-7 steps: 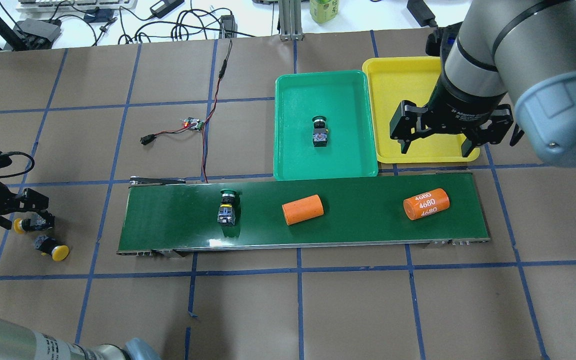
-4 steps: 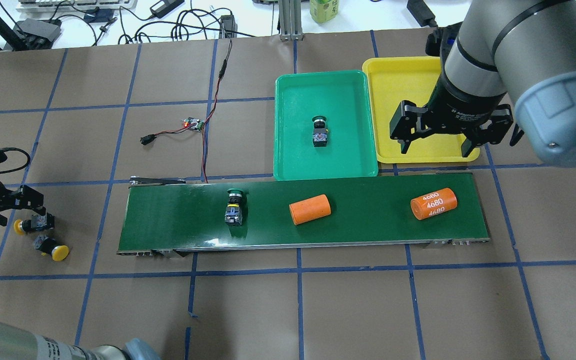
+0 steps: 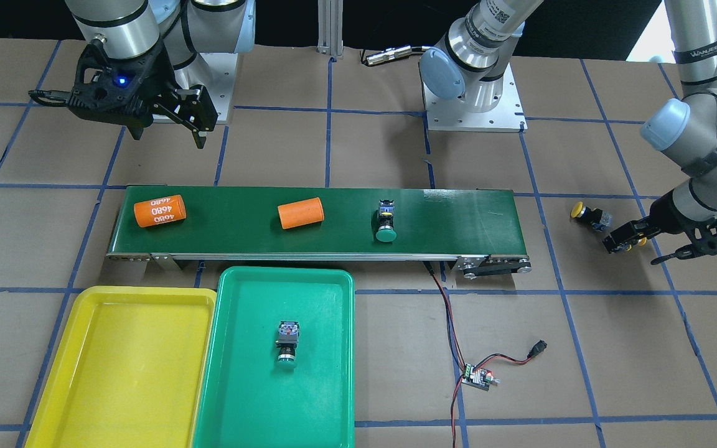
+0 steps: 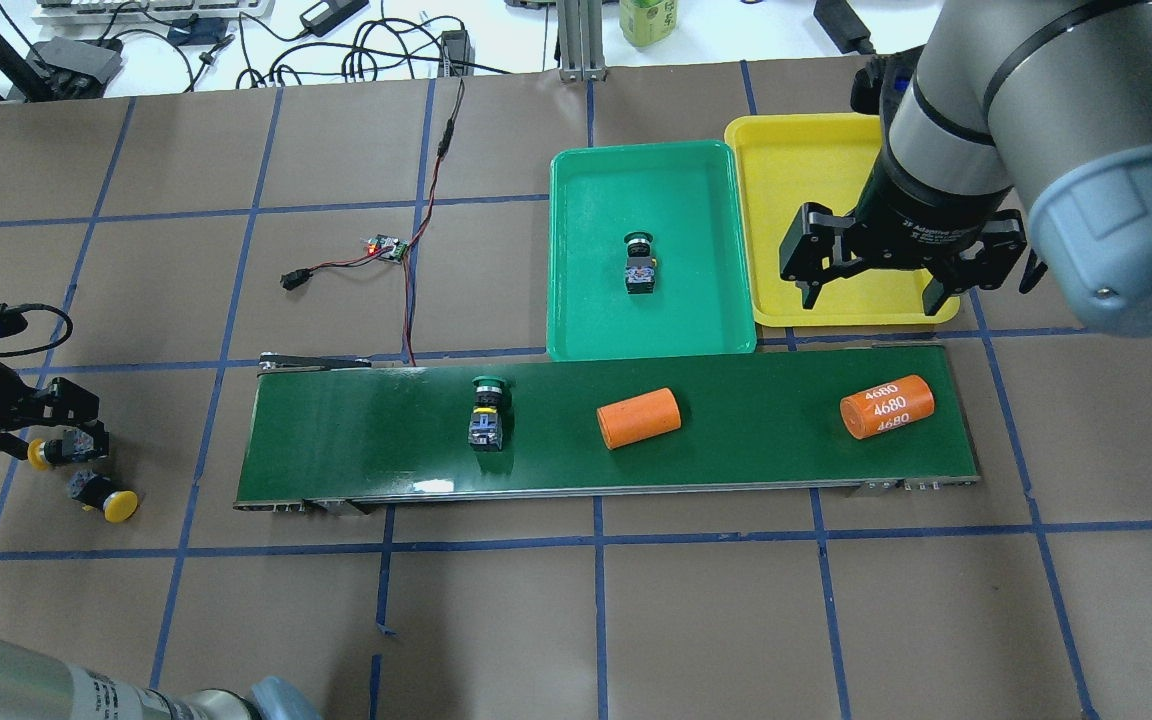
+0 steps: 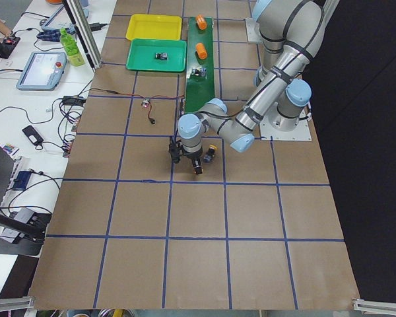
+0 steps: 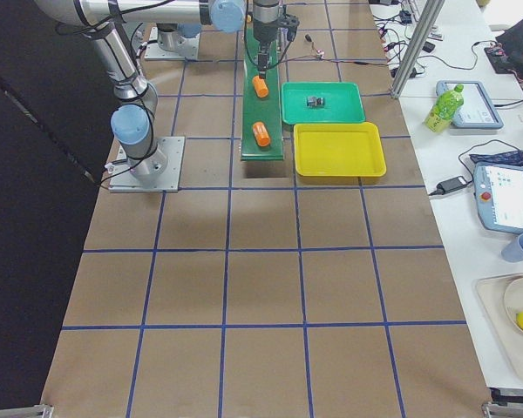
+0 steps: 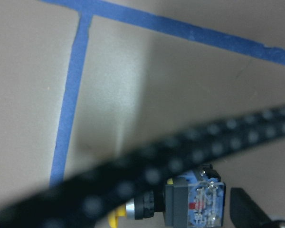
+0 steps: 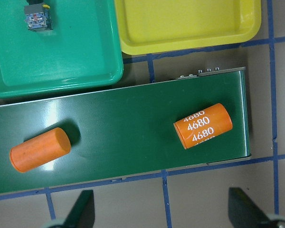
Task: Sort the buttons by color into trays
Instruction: 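Reach the left gripper down and grasp a yellow push-button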
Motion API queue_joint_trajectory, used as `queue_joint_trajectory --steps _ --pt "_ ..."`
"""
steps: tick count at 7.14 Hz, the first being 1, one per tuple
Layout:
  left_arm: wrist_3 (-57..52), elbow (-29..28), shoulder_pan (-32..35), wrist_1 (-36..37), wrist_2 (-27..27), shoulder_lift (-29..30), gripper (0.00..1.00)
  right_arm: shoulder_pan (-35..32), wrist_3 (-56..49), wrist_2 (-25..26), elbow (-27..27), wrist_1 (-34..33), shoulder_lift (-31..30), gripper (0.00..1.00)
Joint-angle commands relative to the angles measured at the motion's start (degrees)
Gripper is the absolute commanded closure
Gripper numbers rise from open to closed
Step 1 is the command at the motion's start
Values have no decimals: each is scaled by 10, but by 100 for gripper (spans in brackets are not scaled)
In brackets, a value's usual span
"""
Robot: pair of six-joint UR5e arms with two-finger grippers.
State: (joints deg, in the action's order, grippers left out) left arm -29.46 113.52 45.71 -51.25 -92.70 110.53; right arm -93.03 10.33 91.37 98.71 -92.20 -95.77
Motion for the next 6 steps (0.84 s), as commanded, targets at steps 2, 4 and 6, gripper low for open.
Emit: queue_joint_trajectory --steps 2,4,6 --pt "-1 8 0 2 1 9 11 0 0 -1 3 0 -3 0" --pt "-18 7 0 1 1 2 100 0 0 -1 3 0 -3 0" --pt "-15 -21 29 -32 41 -53 100 0 7 -1 3 0 -3 0"
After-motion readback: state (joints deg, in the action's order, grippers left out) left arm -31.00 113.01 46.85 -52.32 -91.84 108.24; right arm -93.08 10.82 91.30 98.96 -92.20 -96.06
